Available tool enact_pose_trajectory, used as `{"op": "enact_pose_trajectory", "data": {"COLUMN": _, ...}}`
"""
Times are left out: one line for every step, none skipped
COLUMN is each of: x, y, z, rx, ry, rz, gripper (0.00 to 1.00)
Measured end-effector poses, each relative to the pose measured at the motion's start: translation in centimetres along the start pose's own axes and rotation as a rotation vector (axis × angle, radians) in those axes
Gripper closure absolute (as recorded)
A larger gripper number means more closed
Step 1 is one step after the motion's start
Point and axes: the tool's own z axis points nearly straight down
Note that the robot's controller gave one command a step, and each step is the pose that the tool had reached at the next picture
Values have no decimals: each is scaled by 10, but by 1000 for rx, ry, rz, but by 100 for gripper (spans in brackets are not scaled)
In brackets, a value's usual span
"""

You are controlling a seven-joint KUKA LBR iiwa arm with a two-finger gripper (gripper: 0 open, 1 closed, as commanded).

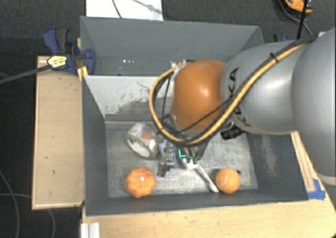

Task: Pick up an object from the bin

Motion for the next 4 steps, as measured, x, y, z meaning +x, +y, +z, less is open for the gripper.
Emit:
{"op": "enact_pose_trajectory", "data": {"x": 0, "y": 0, "z": -1, "rx": -2, "ry": -2, "rz": 3, "gripper": 0}}
{"op": "enact_pose_trajectory", "data": {"x": -55, "y": 6, "z": 20, "rx": -9, "ry": -41, "rz": 19, "gripper": 0}}
{"op": "enact_pose_trajectory", "data": {"x": -41, "y": 6, "z": 38, "rx": -2, "ry": 1, "rz": 15, "gripper": 100}}
{"op": "enact_pose_trajectory", "data": {"x": -41, "y": 6, "z": 38, "rx": -2, "ry": 1, "rz": 16, "gripper": 100}}
